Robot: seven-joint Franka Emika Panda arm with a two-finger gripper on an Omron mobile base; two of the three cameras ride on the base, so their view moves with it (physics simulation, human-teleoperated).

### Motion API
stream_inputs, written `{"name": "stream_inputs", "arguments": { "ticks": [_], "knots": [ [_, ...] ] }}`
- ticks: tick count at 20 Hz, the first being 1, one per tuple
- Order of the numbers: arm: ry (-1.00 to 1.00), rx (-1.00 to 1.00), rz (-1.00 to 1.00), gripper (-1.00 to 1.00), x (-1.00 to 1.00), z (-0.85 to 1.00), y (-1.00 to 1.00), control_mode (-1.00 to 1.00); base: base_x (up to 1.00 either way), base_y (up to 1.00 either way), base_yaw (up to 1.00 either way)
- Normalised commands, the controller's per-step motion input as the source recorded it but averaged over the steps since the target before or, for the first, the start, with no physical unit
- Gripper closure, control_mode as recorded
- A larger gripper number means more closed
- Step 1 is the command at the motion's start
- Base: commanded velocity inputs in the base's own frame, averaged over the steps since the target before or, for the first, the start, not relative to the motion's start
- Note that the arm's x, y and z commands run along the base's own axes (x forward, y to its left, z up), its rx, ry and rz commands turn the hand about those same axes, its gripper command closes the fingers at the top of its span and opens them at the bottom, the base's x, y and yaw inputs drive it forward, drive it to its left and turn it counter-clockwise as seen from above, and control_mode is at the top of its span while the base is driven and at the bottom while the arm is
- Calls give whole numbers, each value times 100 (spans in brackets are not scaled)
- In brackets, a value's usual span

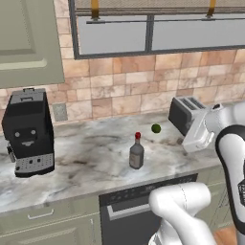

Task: Place the liquor on the top shelf of the fridge to keep it out of children's reach, and place the banana and lime on lower shelves for easy access.

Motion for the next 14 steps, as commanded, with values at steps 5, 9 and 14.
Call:
{"name": "stream_inputs", "arguments": {
  "ticks": [5,9,14],
  "knots": [
    [0,16,5,-100,17,-18,0,-100,0,0,0],
    [0,5,11,-100,12,-22,0,-100,0,0,0],
    [0,0,15,-100,13,-32,3,-100,0,0,0]
  ]
}}
